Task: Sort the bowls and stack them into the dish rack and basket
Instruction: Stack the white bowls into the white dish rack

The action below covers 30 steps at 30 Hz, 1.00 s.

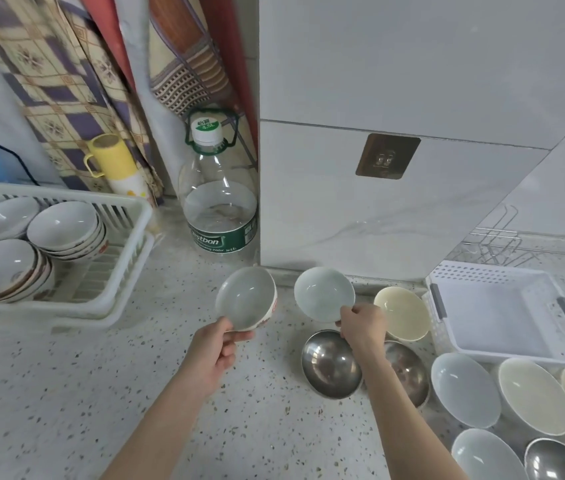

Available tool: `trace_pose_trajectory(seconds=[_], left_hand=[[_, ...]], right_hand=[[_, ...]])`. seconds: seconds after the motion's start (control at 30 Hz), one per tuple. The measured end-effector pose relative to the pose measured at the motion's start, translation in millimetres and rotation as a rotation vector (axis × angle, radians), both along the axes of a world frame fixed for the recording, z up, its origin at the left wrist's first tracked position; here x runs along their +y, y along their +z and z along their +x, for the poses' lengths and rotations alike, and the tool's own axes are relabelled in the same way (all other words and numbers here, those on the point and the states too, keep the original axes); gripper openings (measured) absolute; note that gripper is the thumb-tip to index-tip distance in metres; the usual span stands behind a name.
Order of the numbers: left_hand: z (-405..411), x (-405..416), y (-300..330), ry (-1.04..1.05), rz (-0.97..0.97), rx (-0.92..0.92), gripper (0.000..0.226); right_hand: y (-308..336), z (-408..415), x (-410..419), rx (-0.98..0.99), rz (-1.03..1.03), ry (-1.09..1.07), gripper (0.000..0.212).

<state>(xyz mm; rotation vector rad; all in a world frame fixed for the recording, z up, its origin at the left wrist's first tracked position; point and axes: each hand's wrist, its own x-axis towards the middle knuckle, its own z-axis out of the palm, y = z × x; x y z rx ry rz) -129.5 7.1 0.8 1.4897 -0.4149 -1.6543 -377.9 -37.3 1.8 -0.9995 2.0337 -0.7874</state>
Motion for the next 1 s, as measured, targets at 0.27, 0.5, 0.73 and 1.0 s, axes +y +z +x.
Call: trace_pose_trajectory(seconds=[0.27,0.5,0.73,1.0], left_hand=[[53.3,23.0,24.8,0.067,-0.08,0.021,0.028],[140.8,29.6,48.4,0.097,-0.176,0.06,0.023],[271.5,27.0,65.4,0.153,-0.292,-0.12,0.014],[377.0,11.4,60.2,0.217,-0.328,-0.189,0.023]], right_hand=[[25.6,51.9,28.6,0.008,-0.081,0.026,0.028],[51.4,142.2,43.7,-0.138,-0.128,-0.009,0.032],[74.8,270.0,27.9,-0.277,-0.203,0.008,0.027],[84.1,375.3,-1.8,-0.15,-0.219,0.171,0.029]])
